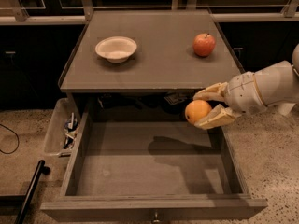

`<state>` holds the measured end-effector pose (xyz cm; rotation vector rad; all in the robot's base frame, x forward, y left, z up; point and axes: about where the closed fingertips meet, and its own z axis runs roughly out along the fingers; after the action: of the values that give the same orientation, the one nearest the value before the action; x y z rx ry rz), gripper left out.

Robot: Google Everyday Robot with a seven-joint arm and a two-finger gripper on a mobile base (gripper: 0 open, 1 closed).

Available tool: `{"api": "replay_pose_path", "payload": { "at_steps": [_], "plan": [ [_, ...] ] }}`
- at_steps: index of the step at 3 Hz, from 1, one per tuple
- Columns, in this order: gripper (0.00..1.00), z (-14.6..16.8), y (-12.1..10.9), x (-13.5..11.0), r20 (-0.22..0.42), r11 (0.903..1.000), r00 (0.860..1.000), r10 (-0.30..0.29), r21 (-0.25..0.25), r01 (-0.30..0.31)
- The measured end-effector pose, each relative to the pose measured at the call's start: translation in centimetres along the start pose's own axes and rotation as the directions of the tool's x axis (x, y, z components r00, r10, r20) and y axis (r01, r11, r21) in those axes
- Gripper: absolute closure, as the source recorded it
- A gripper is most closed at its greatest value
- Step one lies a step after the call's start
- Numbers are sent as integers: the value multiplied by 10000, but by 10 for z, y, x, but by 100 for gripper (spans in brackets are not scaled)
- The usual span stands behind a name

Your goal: Place orange into top drawer

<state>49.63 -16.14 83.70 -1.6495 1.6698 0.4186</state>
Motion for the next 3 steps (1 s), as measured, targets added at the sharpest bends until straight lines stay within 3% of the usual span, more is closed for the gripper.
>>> {"api": "replay_pose_path", "payload": {
  "at_steps": [1,2,3],
  "plan": [
    [100,31,-2,2,156,9999,9998,84,-128,-82],
    [100,80,11,23,18,9978,9985,541,-388,-539],
    [100,120,19,50,123,9977,9982,579,-359,-575]
  ]
}}
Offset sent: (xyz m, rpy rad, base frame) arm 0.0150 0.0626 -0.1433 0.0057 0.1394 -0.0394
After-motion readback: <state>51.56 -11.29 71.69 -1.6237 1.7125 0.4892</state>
